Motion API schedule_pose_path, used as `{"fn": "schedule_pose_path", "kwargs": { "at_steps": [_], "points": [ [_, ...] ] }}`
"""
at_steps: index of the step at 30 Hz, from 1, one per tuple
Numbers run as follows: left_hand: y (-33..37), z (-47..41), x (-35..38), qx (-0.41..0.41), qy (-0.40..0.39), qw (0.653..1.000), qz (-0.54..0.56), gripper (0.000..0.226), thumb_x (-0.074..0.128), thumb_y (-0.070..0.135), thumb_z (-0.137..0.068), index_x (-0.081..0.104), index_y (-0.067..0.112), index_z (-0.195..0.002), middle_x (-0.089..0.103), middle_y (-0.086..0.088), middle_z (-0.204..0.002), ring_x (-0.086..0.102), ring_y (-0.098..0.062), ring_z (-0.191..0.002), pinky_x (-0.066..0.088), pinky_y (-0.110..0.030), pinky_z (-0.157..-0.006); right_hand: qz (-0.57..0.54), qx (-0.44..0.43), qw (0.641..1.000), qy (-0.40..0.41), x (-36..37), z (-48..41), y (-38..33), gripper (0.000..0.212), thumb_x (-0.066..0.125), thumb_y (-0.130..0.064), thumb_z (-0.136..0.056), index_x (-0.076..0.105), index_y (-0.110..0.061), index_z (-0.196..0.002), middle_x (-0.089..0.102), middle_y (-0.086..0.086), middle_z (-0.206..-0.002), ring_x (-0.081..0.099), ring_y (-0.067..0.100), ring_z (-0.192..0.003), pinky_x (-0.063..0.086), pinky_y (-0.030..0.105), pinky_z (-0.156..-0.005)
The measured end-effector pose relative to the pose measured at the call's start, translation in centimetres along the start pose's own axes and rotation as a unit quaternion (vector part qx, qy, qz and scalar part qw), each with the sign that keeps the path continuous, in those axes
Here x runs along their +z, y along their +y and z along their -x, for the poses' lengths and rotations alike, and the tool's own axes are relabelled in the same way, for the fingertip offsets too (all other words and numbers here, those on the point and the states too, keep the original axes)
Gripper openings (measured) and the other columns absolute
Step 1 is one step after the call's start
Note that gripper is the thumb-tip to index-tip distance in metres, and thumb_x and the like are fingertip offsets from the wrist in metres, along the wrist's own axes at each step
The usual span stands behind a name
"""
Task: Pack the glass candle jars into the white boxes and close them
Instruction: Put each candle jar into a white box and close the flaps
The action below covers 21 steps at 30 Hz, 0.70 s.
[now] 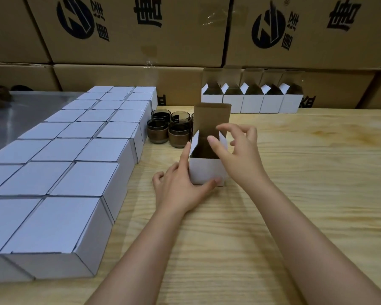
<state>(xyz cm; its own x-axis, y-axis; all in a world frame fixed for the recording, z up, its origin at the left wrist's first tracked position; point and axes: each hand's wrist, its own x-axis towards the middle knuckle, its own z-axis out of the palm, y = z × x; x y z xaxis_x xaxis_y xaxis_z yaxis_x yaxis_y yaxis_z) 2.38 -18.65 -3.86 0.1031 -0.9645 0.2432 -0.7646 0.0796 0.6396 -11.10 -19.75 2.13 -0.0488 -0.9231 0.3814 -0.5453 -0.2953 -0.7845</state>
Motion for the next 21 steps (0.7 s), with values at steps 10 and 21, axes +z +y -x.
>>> {"fn": "schedule_pose_path", "kwargs": {
  "at_steps": [10, 21],
  "points": [
    [0.0, -0.1, -0.1, -0.01, -0.008, 1.0, 0.008, 0.087, 0.036, 0.087, -0.066, 0.001, 0.058, -0.14, 0.059, 0.01, -0.113, 0.048, -0.009, -0.119, 0.018, -0.035, -0.105, -0.145, 0.035, 0.983, 0.105, -0.1, 0.4, 2.7, 0.032, 0.041, -0.005, -0.093, 0.059, -0.029, -0.082, 0.057, 0.0, -0.114, 0.06, 0.005, -0.084, 0.056, 0.024, -0.07],
    [0.9, 0.4, -1.1, -0.044, 0.086, 0.978, 0.183, 0.037, 0.037, 0.074, -0.083, 0.061, 0.046, -0.081, 0.054, 0.017, -0.062, 0.053, -0.002, -0.074, 0.046, -0.038, -0.078, -0.204, 0.026, 0.978, 0.02, 0.7, 1.0, 4.4, 0.051, 0.037, -0.014, -0.073, 0.063, -0.053, -0.094, 0.06, -0.006, -0.123, 0.058, 0.01, -0.103, 0.049, 0.029, -0.072]
  ]
}}
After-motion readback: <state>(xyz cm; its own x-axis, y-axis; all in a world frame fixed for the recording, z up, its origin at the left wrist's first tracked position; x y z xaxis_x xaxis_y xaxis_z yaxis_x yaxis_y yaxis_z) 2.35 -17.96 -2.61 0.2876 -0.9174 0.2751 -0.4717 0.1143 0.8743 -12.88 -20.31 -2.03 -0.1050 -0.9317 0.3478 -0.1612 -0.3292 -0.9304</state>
